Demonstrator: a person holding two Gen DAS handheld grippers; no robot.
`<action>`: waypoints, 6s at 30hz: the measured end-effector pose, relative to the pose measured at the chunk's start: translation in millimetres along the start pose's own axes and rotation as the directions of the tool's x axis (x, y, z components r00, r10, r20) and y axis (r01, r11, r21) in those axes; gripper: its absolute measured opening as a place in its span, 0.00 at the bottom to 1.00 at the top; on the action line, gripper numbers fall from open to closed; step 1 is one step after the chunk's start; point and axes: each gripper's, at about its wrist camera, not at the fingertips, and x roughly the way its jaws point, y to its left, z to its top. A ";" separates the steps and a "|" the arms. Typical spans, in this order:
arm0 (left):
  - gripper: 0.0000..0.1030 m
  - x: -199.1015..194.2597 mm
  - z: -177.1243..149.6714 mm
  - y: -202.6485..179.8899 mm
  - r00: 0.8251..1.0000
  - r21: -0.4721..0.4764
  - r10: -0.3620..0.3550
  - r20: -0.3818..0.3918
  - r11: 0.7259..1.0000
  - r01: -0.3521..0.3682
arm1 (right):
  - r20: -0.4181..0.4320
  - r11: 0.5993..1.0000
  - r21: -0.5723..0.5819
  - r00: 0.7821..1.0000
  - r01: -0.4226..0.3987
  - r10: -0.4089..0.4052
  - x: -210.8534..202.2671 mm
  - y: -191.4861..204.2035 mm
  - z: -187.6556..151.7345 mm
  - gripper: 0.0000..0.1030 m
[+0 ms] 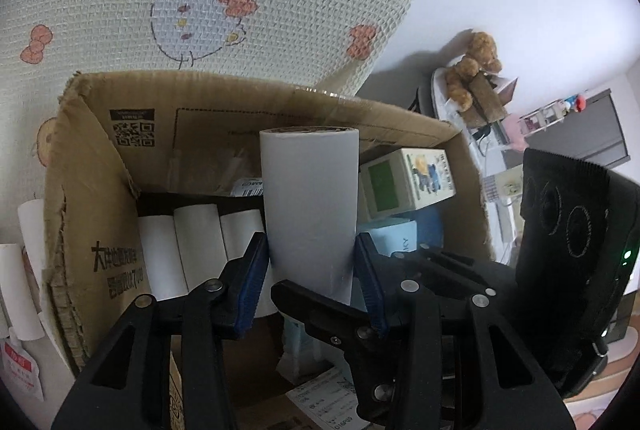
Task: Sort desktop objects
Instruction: 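Carry the held tube with the left gripper over the cardboard box, then lower the tube among the tubes in the box and open left gripper, then withdraw the open left gripper from the box back to the pile, then reach the left gripper down to a white tube lying on its side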
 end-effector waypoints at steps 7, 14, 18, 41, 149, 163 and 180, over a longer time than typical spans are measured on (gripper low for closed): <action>0.46 15.5 -4.7 -6.8 0.996 0.044 0.078 -0.047 0.996 -0.076 | -0.046 0.998 -0.039 0.998 0.043 -0.045 -3.6 1.7 -8.6 0.39; 0.47 46.6 1.4 2.8 0.978 -0.043 0.017 -0.208 0.999 -0.027 | -0.097 0.994 -0.075 0.991 0.082 -0.089 -4.3 -4.6 -20.2 0.39; 0.47 51.3 6.9 7.4 0.972 -0.097 -0.004 -0.236 0.995 -0.020 | -0.092 0.975 -0.163 0.982 0.150 -0.167 -6.0 2.1 -25.2 0.39; 0.50 62.6 8.0 15.3 0.969 -0.180 0.058 -0.238 0.978 -0.103 | -0.078 0.948 -0.219 0.964 0.231 -0.253 -29.0 8.0 -50.5 0.39; 0.11 -154.6 -103.5 269.7 0.847 -0.361 0.423 0.323 0.882 -0.303 | 0.240 0.975 -0.222 0.970 0.007 0.048 187.4 218.0 5.9 0.39; 0.46 -116.9 -3.3 306.8 0.797 -0.318 0.599 0.077 0.772 -0.550 | 0.225 0.982 0.149 0.971 -0.120 0.084 244.0 179.6 38.6 0.40; 0.47 -103.2 8.2 314.1 0.797 -0.236 0.602 -0.052 0.768 -0.595 | 0.255 0.955 0.207 0.954 -0.211 0.156 261.5 180.8 46.5 0.47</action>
